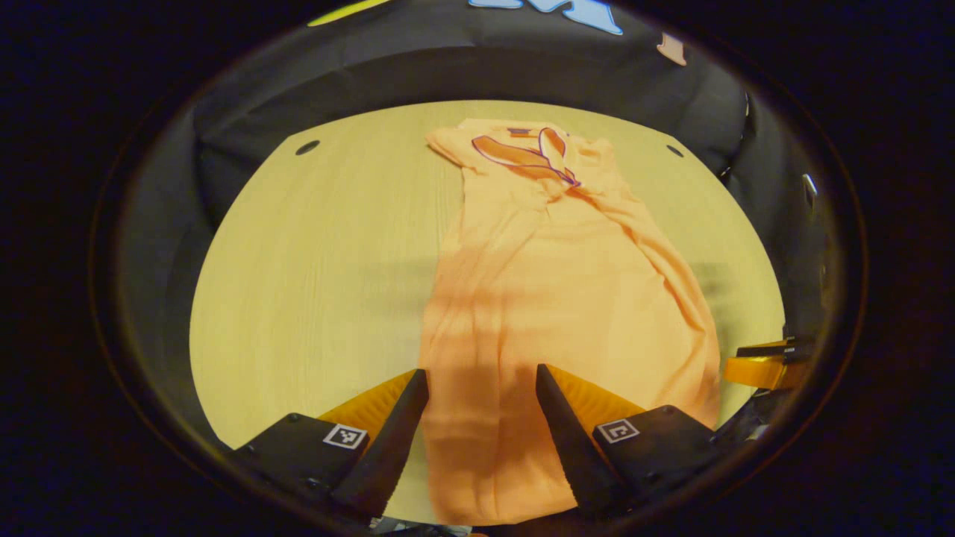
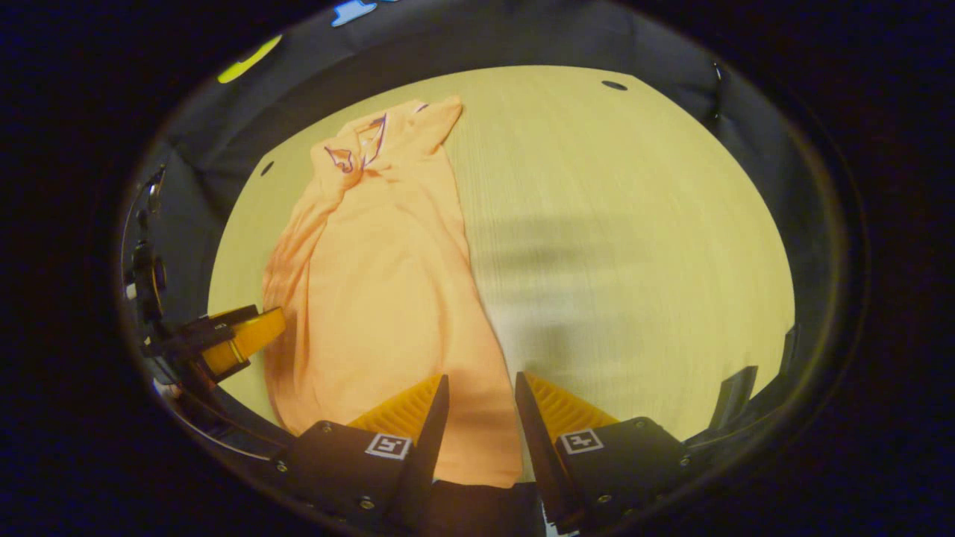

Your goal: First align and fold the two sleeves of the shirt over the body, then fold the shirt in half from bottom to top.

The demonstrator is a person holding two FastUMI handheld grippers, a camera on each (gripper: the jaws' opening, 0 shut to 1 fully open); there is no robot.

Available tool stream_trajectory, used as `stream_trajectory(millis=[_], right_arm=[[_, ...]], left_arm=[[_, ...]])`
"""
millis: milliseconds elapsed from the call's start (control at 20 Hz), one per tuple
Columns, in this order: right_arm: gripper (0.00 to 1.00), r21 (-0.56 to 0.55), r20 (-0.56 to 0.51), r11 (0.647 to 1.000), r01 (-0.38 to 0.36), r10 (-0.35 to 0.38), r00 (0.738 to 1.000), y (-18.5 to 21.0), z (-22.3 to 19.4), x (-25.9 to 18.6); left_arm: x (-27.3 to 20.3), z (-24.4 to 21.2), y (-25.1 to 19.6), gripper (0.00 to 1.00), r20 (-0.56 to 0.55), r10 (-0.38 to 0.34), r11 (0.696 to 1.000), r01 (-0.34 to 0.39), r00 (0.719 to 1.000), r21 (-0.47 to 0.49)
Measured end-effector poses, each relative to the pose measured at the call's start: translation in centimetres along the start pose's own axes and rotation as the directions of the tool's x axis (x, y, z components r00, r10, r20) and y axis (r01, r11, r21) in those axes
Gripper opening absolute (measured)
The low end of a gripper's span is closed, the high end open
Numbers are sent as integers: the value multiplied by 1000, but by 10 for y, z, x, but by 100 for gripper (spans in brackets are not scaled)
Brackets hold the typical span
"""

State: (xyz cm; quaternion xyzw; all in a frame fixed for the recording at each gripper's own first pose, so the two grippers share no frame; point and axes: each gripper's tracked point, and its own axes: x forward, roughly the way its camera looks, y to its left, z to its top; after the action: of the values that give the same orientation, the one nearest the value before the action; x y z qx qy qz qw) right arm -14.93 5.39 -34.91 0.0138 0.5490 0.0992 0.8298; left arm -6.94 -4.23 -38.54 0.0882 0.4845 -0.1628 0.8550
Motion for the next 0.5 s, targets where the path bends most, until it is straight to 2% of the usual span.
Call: stream_trajectory(millis=[150,200,250,300,400,500], right_arm=[[58,-59,-85,998,-10,5,996,3,-17,7],[61,-78,-111,997,-19,11,994,7,-21,8],[71,-94,-128,995,-23,11,992,8,-24,11],[73,-105,-145,994,-24,9,989,9,-28,11],[72,-122,-174,992,-12,-9,985,8,-33,13],[72,-139,-200,990,7,-36,979,6,-38,17]], left_arm=[[-9,-37,2,100,-95,-3,1000,4,995,14],[-12,-48,3,100,-126,-2,1000,5,992,21],[-14,-59,5,100,-156,6,1000,-2,988,31],[-18,-69,8,100,-187,18,999,-10,982,44],[-24,-82,13,93,-223,42,997,-27,974,68],[-29,-92,13,96,-265,46,997,-29,963,70]])
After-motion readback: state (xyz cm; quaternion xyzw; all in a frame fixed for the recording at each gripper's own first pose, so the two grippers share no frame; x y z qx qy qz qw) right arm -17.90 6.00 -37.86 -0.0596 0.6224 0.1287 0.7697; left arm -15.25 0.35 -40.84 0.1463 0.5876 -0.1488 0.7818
